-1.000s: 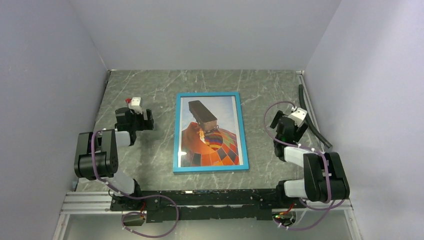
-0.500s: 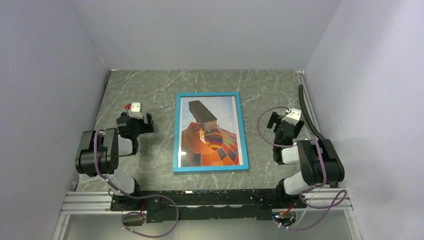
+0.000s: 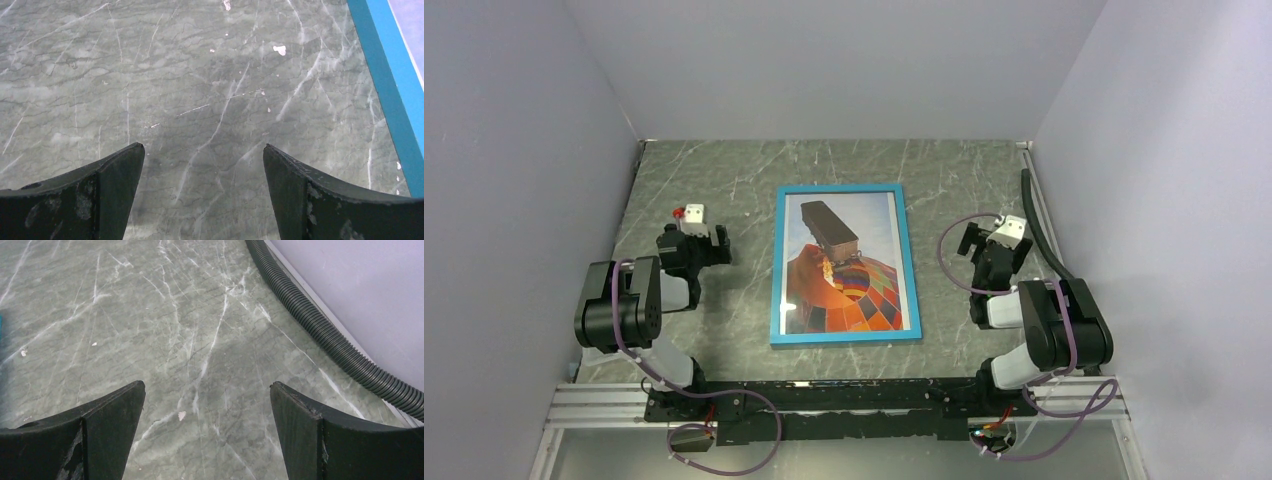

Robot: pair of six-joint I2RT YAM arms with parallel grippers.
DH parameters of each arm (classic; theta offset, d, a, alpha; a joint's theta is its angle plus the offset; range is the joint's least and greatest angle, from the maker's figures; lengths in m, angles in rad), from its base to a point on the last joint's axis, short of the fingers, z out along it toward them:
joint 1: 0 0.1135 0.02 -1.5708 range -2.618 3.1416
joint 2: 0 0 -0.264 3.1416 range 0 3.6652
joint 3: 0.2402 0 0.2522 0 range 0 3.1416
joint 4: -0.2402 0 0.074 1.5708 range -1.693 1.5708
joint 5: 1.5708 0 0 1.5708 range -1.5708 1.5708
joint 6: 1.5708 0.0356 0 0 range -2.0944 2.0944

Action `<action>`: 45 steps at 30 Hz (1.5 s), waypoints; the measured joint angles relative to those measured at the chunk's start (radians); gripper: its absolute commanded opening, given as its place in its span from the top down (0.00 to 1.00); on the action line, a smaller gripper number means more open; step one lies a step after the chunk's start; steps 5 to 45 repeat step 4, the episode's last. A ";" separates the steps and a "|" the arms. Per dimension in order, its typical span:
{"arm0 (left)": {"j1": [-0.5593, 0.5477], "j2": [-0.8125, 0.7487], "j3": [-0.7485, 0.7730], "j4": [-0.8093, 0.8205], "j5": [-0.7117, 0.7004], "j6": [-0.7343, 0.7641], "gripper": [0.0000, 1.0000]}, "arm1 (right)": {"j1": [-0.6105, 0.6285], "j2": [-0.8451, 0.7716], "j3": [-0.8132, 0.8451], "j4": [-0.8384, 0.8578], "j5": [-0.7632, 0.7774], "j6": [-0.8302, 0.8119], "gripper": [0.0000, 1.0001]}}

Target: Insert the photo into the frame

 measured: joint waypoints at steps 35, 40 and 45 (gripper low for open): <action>0.000 0.000 0.000 0.001 0.000 0.000 0.05 | 0.000 0.000 0.000 0.000 -0.007 -0.002 0.00; 0.000 0.000 0.000 0.001 0.000 0.000 0.05 | 0.000 0.000 0.000 0.000 -0.007 -0.002 0.00; 0.000 0.000 0.000 0.001 0.000 0.000 0.05 | 0.000 0.000 0.000 0.000 -0.007 -0.002 0.00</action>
